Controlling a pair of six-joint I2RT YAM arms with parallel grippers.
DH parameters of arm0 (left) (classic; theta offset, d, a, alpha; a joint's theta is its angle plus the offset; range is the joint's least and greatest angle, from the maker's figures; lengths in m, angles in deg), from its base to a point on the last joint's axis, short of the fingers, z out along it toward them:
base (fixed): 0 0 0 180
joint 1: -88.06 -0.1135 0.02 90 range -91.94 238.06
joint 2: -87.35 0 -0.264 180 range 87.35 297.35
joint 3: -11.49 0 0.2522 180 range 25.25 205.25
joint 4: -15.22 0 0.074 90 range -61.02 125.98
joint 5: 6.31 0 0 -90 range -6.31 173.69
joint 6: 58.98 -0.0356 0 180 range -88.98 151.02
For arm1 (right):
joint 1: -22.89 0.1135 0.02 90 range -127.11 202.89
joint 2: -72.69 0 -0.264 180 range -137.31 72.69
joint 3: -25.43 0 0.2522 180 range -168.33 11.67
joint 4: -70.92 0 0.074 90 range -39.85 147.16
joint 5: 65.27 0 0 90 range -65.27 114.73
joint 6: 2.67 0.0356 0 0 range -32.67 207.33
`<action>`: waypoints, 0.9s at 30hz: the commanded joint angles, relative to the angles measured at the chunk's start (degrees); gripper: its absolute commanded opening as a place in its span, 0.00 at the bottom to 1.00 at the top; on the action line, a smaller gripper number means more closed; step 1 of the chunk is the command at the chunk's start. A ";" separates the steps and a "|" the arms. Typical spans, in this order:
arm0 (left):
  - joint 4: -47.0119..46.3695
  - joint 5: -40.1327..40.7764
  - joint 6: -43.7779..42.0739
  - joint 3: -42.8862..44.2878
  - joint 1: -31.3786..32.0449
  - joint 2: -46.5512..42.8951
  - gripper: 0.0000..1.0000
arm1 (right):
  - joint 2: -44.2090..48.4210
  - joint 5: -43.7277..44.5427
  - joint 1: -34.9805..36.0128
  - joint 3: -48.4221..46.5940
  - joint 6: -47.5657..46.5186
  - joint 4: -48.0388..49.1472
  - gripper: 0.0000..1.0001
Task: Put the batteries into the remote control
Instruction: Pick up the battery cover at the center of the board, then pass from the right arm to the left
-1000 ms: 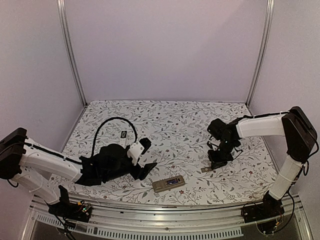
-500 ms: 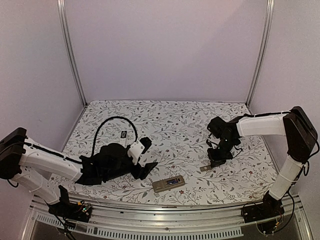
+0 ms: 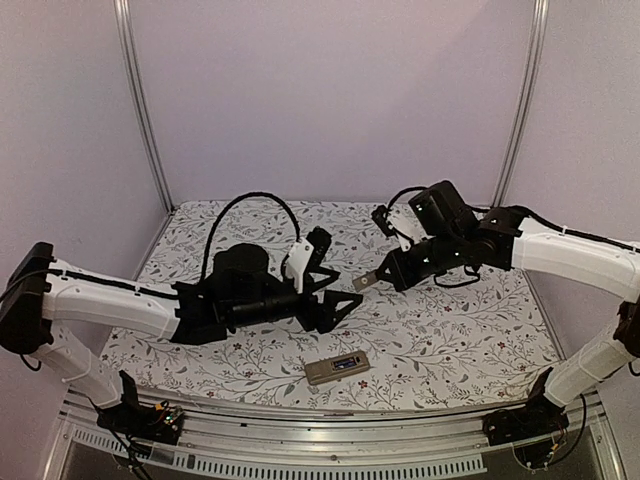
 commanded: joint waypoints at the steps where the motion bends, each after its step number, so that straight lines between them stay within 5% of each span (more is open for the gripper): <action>1: 0.38 -6.84 7.61 3.66 -0.89 2.17 0.80 | 1.39 3.13 4.15 -2.89 -3.95 5.97 0.00; 13: 3.52 -7.00 14.07 4.75 -5.84 2.94 0.74 | 2.94 3.62 6.06 -3.07 -4.81 7.15 0.00; 27: 0.12 -9.75 18.30 5.46 -7.07 5.02 0.33 | 3.05 3.01 6.21 -3.12 -4.83 8.21 0.00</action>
